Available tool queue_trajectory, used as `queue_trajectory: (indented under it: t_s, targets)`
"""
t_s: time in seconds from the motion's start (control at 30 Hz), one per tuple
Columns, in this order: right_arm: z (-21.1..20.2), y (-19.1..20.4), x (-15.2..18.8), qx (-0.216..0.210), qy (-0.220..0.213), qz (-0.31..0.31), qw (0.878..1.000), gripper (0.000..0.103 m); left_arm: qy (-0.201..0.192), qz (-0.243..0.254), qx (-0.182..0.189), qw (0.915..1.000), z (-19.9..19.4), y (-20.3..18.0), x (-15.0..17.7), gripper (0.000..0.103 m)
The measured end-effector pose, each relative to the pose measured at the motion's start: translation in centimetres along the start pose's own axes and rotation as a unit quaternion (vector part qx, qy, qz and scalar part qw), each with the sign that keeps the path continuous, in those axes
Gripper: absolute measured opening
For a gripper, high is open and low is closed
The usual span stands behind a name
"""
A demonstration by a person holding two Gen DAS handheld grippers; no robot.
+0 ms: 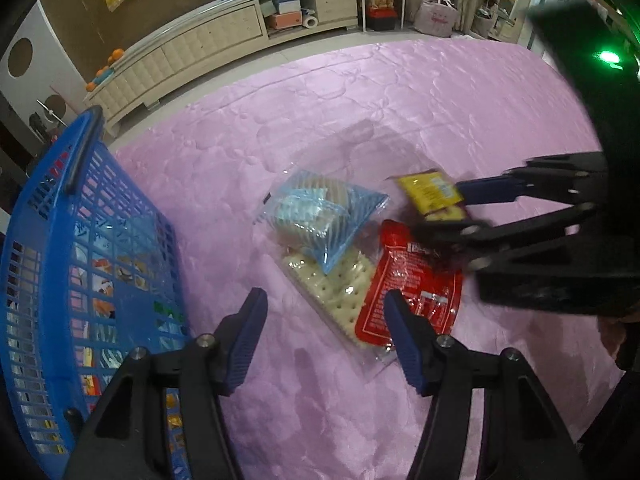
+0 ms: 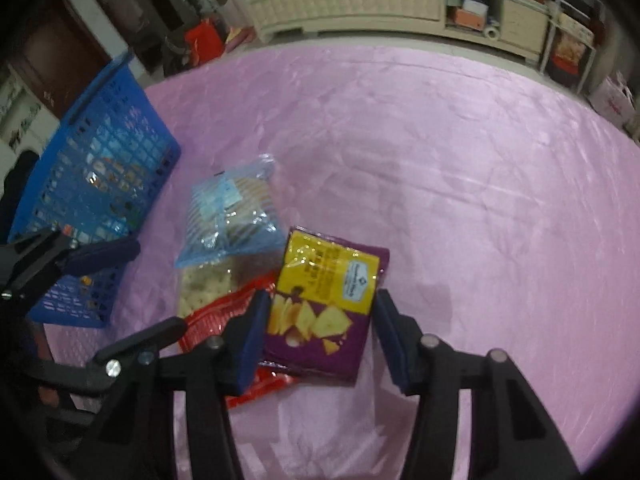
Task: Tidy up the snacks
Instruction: 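Grasp the purple chip bag with the right gripper while the left gripper reaches the red pack, then grasp the red pack with the left gripper while the right gripper holds the chip bag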
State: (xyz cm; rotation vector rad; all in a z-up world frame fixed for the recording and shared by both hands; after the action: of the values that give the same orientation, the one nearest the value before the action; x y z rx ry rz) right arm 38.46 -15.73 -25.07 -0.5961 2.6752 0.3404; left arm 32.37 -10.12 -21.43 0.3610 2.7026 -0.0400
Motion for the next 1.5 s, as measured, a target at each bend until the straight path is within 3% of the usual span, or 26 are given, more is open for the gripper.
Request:
queue_trajectory:
  t_s: [0.13, 0.27, 0.47, 0.67, 0.83, 1.03, 1.1, 1.23, 1.37, 1.5]
  targets:
    - [-2.8, -2.6, 2.1, -0.011, -0.036, 0.058, 0.998, 0.057, 0.003, 0.0, 0.007, 1.0, -0.6, -0.1, 0.3, 0.058]
    - [-5.1, -4.2, 3.0, 0.022, -0.058, 0.053, 0.997, 0.057, 0.002, 0.005, 0.034, 0.9994, -1.2, -1.1, 0.4, 0.058]
    - [-5.6, -4.4, 3.6, -0.002, -0.055, 0.065, 0.996, 0.057, 0.019, 0.048, 0.05, 0.9974, -0.7, -3.9, 0.1, 0.058]
    - [-4.3, -4.1, 3.7, 0.026, -0.034, 0.051, 0.998, 0.057, 0.053, 0.057, 0.081, 0.9937, 1.5, -5.9, -0.1, 0.058]
    - [-5.1, -4.0, 3.8, 0.003, -0.044, 0.055, 0.997, 0.057, 0.059, 0.059, 0.065, 0.9944, 3.0, -6.1, -1.2, 0.058]
    - [-4.8, -5.3, 3.5, 0.017, -0.034, 0.079, 0.996, 0.057, 0.074, 0.07, 0.036, 0.9941, 4.0, -6.9, -1.6, 0.058]
    - [-5.2, -5.6, 3.4, 0.014, -0.039, 0.085, 0.996, 0.057, 0.069, 0.073, 0.018, 0.9948, 4.3, -7.4, -1.8, 0.052]
    - [-5.6, -6.0, 3.5, 0.012, -0.042, 0.089, 0.995, 0.057, 0.046, 0.063, 0.039, 0.9962, 3.1, -8.2, -2.0, 0.024]
    - [-5.8, -6.1, 3.6, 0.013, -0.042, 0.089, 0.995, 0.057, 0.021, 0.061, 0.04, 0.9971, 1.9, -8.7, -2.1, 0.007]
    - [-6.1, -5.5, 3.5, 0.016, -0.047, 0.077, 0.996, 0.057, 0.005, 0.046, 0.051, 0.9976, 1.2, -8.6, -2.0, 0.005]
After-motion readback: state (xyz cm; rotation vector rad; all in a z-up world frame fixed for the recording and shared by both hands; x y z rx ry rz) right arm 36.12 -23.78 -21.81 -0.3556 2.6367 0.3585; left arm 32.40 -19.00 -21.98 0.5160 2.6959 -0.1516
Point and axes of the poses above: each gripper's, at about its wrist camera, not at the fingertips, and z roughly the way its jaws point, y to its left, x to its underside, the point moved 7 cm from there along z, roughly the way its jaws point, and after that the axes turned 5 degrees about x, right-handed, at the moved point
